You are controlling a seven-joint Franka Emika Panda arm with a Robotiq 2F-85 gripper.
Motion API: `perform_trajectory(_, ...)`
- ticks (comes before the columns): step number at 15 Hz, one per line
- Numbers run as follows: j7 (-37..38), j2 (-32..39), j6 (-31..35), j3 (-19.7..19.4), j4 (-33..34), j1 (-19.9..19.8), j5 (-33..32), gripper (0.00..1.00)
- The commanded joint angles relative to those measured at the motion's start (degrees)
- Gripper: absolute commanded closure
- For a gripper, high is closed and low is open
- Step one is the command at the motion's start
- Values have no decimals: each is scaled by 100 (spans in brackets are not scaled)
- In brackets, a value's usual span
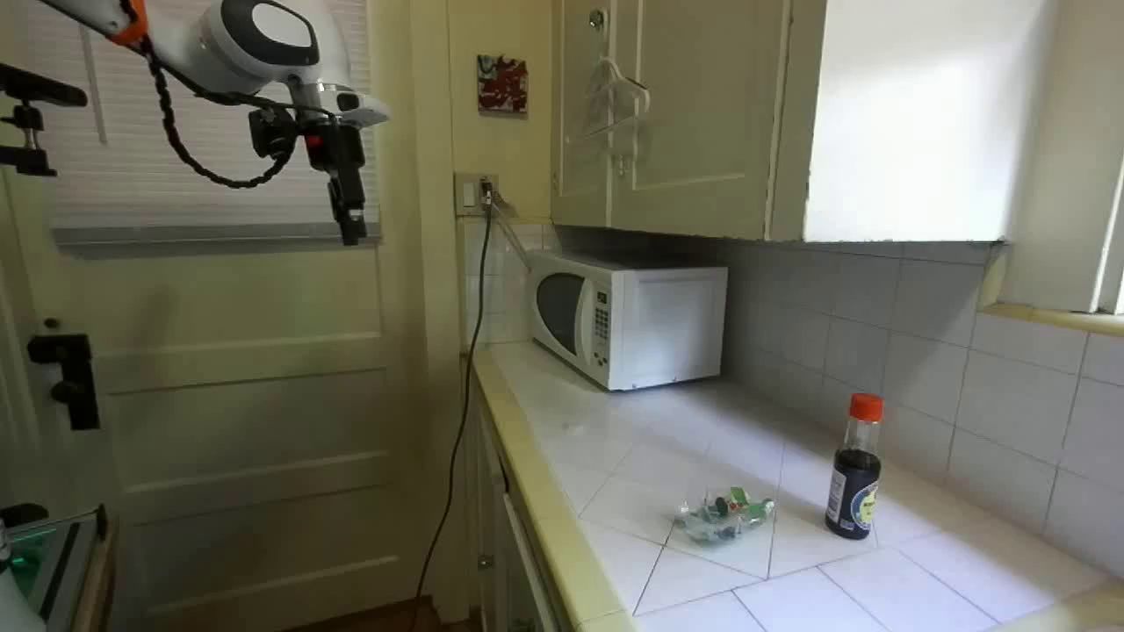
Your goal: Open the microwave door.
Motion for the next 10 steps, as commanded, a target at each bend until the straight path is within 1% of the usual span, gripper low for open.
perform_trajectory(1, 75, 41, -23, -169, 17, 203, -88, 0)
perform_trajectory(3, -164, 43, 123, -281, -68, 230, -166, 0)
perform_trajectory(4, -443, 90, 221, -406, -78, 257, -189, 0)
perform_trajectory(6, -755, 225, 134, -547, 20, 278, -228, 0)
perform_trajectory(8, -795, 410, -133, -589, 183, 275, -232, 0)
perform_trajectory(9, -668, 206, 40, -609, 29, 297, -181, 0)
perform_trajectory(10, -715, 269, 32, -641, 49, 298, -182, 0)
